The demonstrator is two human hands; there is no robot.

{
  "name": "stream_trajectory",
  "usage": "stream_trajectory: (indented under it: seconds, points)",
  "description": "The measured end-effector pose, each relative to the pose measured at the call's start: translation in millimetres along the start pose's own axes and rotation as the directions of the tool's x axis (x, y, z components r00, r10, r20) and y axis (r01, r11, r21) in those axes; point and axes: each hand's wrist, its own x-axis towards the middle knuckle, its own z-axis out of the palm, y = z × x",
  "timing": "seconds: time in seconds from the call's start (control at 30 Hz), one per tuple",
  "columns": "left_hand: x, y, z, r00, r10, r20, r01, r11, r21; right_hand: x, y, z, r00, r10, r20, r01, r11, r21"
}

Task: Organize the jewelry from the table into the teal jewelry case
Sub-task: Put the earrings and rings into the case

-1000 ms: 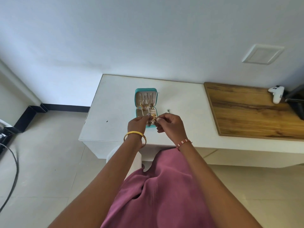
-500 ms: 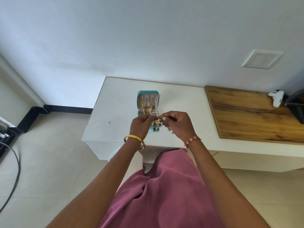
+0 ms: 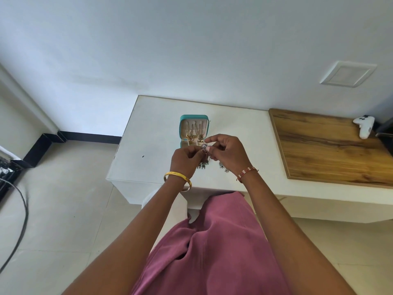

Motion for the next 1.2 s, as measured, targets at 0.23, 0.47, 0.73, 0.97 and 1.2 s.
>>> stream_trajectory:
  seconds: [0.23,0.47,0.73,0.97,1.2]
  points:
    - [7,-8,-2,1.000,-0.023,0.004,0.023,0.999,0.024,9,2,7,0.998,0.002,0.056,0.004,0.995,-0.103]
    - [11,-21,6,0.968,-0.251,0.009,0.242,0.924,-0.295,23,12,13,0.999,0.037,-0.011,-0.036,0.998,0.041]
    - [28,-60,3,0.871,-0.486,-0.070,0.402,0.789,-0.464,65,26,21,0.991,0.130,0.010,-0.130,0.969,0.212]
    - [55,-80,1,0.820,-0.556,-0.139,0.436,0.763,-0.477,98,39,51,0.983,0.169,0.076,-0.181,0.962,0.204]
    - [68,-88,0,0.811,-0.548,-0.206,0.409,0.782,-0.471,111,53,80,0.984,0.170,0.047,-0.172,0.983,0.059]
